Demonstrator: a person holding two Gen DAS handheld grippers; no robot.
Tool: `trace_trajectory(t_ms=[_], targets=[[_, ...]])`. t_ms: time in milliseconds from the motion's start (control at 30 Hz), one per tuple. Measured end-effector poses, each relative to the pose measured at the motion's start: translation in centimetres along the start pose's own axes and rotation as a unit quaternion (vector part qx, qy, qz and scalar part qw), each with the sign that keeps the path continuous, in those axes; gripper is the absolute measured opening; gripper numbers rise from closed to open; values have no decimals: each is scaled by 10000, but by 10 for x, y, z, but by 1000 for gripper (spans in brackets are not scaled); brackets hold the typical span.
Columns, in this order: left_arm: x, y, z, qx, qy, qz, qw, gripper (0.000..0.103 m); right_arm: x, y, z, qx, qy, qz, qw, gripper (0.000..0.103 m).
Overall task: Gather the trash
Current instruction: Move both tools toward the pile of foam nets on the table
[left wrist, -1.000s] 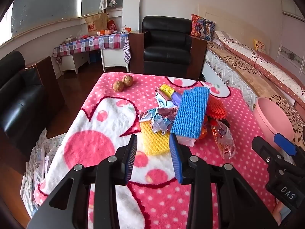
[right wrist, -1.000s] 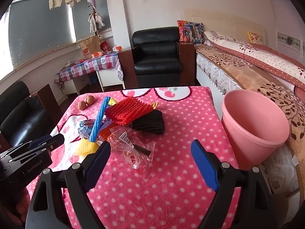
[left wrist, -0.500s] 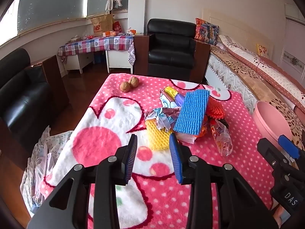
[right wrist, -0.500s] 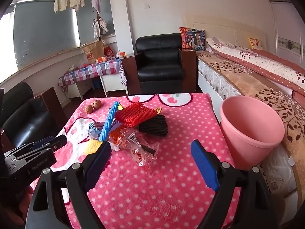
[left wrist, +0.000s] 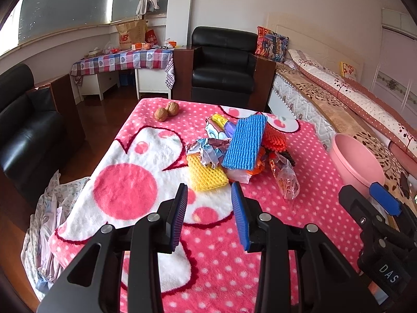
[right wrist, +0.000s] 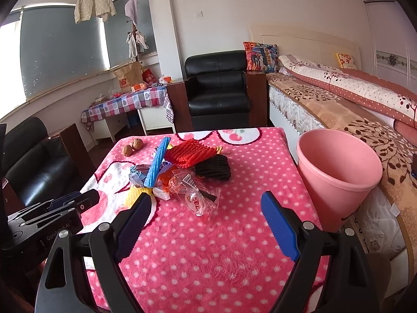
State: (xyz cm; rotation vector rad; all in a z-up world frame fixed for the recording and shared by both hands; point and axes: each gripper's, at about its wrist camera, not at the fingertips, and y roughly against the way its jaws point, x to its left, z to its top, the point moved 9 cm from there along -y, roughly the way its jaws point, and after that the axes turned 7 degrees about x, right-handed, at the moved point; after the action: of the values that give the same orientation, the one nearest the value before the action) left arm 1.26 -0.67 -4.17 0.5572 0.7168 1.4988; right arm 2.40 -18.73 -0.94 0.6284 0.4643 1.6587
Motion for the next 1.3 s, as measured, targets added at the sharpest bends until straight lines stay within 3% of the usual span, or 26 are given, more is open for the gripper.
trace_trajectory(t_ms=[400,667,1300], targets=[[0,9,-4,-100,20,73,9999,35,4,12,-7,56,62,57,9999,87],[-7,14,-4,-152,-130,63,9998,35,11,28,-4,-206,232,-52,9995,90],[-15,13,-4,-165,-333,110,9992,35,7,25,-3,-202,287,-385,9986,92]])
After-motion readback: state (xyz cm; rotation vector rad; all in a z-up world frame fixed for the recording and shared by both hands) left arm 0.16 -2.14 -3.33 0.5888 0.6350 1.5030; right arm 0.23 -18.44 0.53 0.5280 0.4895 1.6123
